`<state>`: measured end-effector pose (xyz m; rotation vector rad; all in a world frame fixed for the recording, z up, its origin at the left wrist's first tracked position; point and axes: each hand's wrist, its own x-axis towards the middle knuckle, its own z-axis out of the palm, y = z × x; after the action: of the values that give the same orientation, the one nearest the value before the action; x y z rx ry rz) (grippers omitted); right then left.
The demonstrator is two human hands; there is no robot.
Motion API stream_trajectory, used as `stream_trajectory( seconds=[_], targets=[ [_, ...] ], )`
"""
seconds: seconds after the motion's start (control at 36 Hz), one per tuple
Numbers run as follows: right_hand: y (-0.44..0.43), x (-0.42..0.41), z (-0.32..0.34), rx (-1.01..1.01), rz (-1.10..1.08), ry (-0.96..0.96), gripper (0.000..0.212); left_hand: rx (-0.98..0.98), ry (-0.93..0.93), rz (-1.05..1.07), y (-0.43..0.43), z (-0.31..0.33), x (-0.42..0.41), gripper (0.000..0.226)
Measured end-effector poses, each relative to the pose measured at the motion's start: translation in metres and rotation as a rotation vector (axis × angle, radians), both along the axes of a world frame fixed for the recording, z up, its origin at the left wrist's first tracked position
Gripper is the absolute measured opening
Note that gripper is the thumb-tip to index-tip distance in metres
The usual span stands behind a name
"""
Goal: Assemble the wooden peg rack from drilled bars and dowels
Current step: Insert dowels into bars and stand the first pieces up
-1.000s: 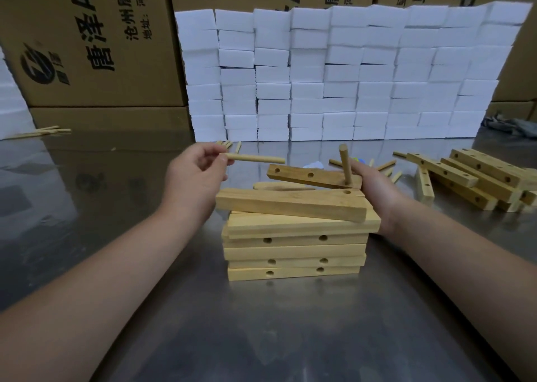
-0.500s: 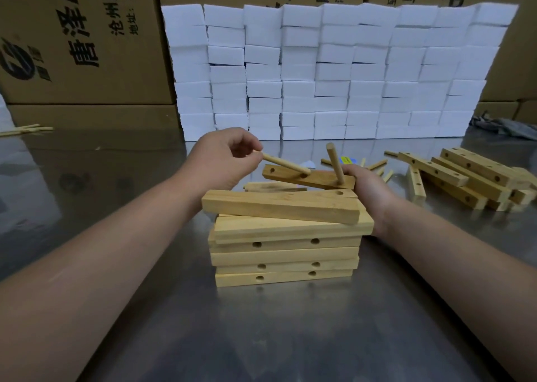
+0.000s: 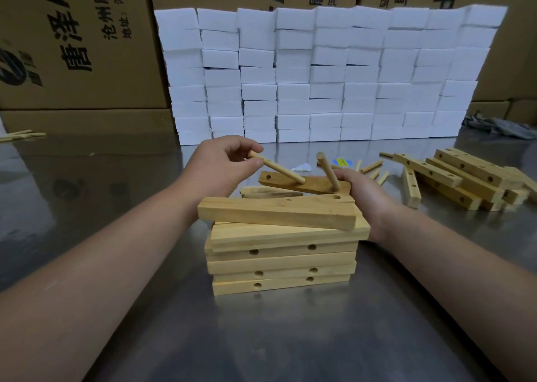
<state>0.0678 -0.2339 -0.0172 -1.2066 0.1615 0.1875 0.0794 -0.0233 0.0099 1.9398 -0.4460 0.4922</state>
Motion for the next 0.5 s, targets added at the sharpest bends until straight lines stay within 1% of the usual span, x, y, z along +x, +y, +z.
stream_trajectory(
  seconds=[0.03,0.08,0.17,0.22,0.33,0.42,0.5],
  targets=[
    [0.001,-0.001,0.001,-0.003,-0.008,0.001,0.029,-0.014,0.029,-0.027,-0.001,0.001,0.001,0.021],
    [0.0,0.0,0.0,0.005,-0.013,-0.004,0.032,-0.021,0.074,-0.083,-0.003,0.003,0.001,0.02],
    [0.0,0.0,-0.001,0.028,-0.001,0.005,0.029,-0.039,0.097,-0.137,-0.008,0.004,0.001,0.018],
    [0.0,0.002,-0.001,0.029,-0.003,0.008,0.026,-0.061,0.108,-0.135,-0.009,0.006,0.002,0.019],
    [0.002,0.002,0.001,-0.026,-0.019,0.014,0.024,-0.044,0.138,-0.131,-0.003,0.005,0.004,0.022],
    [0.005,0.004,0.001,-0.08,-0.034,0.014,0.028,-0.042,0.148,-0.102,0.004,0.001,0.007,0.02],
    [0.006,0.008,0.0,-0.145,-0.05,-0.035,0.032,-0.044,0.16,-0.09,0.008,-0.001,0.011,0.018]
  ],
)
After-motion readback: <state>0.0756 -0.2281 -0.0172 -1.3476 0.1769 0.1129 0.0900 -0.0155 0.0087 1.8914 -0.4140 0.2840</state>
